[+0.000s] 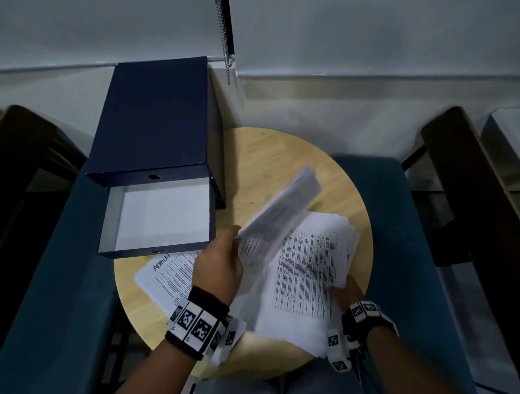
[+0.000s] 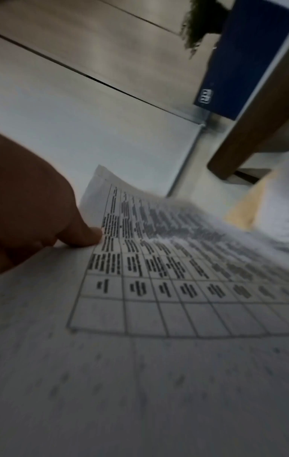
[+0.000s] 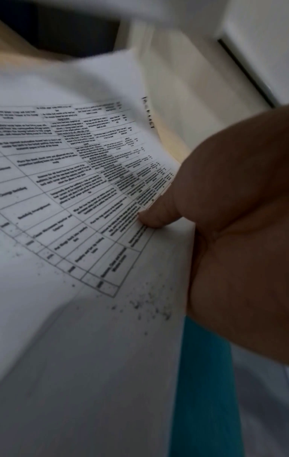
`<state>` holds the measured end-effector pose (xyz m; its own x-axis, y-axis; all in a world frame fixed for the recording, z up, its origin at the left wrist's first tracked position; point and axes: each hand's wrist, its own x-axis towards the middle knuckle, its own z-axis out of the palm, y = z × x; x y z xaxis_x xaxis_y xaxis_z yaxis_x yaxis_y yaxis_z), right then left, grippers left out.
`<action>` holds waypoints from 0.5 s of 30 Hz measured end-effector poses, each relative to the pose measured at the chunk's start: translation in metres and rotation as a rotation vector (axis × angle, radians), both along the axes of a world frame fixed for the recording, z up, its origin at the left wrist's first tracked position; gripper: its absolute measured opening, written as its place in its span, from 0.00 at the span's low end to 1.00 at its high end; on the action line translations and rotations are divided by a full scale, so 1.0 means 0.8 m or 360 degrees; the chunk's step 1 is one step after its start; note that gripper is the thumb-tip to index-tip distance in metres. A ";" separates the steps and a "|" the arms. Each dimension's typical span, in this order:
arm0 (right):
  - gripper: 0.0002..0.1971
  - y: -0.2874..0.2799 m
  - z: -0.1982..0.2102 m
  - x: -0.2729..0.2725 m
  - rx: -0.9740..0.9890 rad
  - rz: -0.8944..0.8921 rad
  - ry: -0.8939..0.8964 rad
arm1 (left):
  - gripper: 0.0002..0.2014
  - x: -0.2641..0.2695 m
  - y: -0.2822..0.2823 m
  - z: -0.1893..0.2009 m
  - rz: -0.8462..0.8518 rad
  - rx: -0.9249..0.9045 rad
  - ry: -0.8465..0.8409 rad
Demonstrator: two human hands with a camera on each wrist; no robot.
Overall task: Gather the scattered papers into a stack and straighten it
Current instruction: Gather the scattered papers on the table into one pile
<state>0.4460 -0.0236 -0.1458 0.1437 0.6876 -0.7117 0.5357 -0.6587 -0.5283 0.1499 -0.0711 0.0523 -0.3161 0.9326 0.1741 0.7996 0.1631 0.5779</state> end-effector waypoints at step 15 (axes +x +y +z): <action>0.18 0.008 0.022 0.008 -0.0157 -0.0718 0.0518 | 0.29 0.027 0.020 -0.111 -0.0079 -0.0851 -0.0560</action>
